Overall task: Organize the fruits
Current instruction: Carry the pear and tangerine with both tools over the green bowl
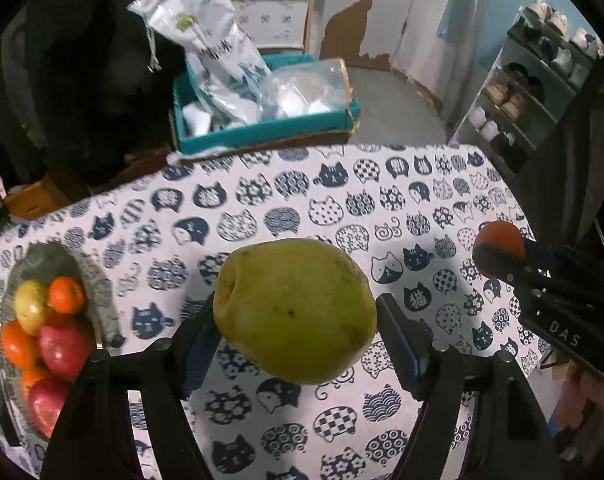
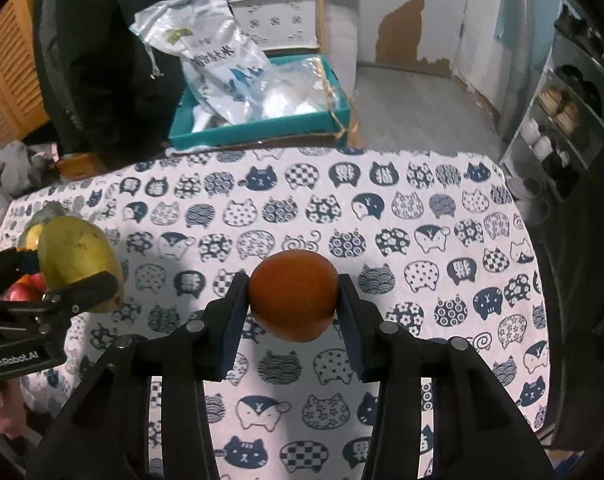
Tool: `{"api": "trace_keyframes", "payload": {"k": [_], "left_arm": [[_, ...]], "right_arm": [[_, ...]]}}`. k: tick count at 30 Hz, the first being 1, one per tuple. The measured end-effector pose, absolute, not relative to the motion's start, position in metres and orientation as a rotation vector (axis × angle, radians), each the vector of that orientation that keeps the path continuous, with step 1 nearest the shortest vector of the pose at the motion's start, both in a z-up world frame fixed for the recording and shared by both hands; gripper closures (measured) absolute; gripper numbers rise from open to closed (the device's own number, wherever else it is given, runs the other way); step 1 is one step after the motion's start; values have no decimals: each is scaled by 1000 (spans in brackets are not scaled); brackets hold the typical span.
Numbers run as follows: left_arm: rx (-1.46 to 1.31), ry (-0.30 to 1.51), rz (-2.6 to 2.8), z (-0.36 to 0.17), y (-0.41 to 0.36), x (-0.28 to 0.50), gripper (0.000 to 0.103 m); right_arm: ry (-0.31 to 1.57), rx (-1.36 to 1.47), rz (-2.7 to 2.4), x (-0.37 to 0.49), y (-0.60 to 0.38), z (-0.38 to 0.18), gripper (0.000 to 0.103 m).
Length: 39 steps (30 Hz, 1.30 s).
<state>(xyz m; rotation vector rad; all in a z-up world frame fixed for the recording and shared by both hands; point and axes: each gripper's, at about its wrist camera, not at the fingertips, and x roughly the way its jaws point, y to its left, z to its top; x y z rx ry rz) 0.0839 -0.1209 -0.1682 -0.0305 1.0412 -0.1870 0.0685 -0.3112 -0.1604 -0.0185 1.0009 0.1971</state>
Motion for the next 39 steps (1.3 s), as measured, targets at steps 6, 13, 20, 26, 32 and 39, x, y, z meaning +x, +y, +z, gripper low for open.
{"api": "trace_keyframes", "payload": {"k": [6,13,20,26,32,39], "left_arm": [[-43,1005,-174,-147,-104,71,26],[-62,969,-157,-125,-85,58,26],[-87,930,-121,-105,-53,43,26],[-115,917,-72,-97,-21,33,26],[-133,918,-8,-98,13,28,26],[-154,918,66,-103,53,22,26]], "right_arm": [[963,-36,226,62,-295,-140,60],[920,-44,269,58,-272,-118,60],[885,-54,325,57,-240,-101,60],[876,-59,377,57,-210,-94,60],[874,-68,435,59,-171,-90,60],[878,-83,505,63,-123,-91,60]]}}
